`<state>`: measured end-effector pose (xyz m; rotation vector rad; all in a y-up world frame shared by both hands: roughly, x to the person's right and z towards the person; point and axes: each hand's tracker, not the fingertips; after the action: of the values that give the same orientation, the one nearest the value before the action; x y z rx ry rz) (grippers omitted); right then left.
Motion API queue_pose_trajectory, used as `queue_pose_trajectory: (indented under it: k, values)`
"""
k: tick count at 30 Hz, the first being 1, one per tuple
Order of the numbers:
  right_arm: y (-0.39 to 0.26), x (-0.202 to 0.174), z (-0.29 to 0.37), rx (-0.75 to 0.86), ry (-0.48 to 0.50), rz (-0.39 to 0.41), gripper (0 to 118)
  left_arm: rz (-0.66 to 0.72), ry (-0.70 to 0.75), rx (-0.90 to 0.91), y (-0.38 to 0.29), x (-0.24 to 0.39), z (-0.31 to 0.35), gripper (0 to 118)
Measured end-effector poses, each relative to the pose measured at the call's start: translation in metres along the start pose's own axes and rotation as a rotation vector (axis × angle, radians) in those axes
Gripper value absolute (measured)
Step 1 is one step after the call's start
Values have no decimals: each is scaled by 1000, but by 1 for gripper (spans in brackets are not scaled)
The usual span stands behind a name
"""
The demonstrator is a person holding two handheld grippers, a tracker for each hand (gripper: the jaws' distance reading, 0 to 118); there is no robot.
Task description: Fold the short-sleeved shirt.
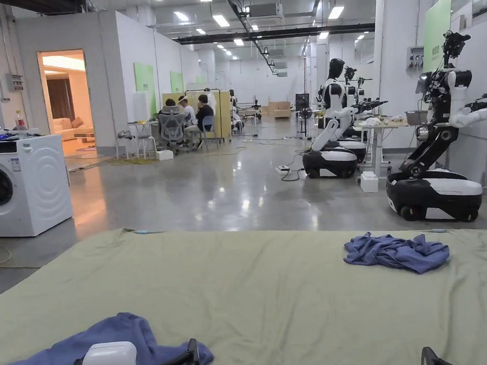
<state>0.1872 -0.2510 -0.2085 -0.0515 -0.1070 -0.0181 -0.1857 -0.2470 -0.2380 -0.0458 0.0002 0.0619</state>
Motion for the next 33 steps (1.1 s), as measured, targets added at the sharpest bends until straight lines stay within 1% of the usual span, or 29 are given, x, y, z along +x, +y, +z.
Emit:
queue_pose_trajectory:
  k: [5, 7, 16, 21, 22, 23, 25, 26, 28, 29, 30, 31, 32, 33]
  values:
    - [4, -4, 2, 2, 0, 5, 118, -10, -4, -1, 1, 1, 0, 118]
    - [2, 1, -2, 6, -1, 8, 118, -10, -3, 1, 1, 1, 0, 118]
    - [3, 2, -3, 5, 10, 1, 118, -16, -5, -7, -2, 4, -2, 118]
    - [5, -3, 3, 7, 3, 5, 118, -22, 7, 20, -1, 8, 0, 118]
    - [5, -3, 5, 18, -11, 6, 118, -18, -2, 20, 0, 8, 0, 118]
    - [4, 0, 4, 40, -41, -1, 118, -17, -6, 15, 1, 9, 0, 118]
    - [5, 5, 5, 56, -22, -21, 118, -15, -9, 13, 1, 11, -1, 118]
    - [5, 7, 4, 55, -17, -19, 118, -12, -10, 14, 1, 12, -1, 118]
    - [3, 9, 1, 56, -44, 36, 118, -12, -9, 12, 1, 13, -2, 118]
    - [2, 8, 2, 56, -34, 75, 118, -10, -10, 6, 2, 13, -2, 118]
    - [3, 7, 4, 52, -30, 94, 114, -5, -10, 5, 2, 14, -1, 118]
    - [5, 0, 10, 47, -32, 109, 75, 0, -6, 7, 2, 15, 1, 102]
    - [5, -2, 14, 68, -31, 113, 5, -4, 4, 17, 4, 16, 5, 59]
    - [4, -4, 18, 117, -53, 132, 2, -27, 6, 35, 4, 18, 6, 6]
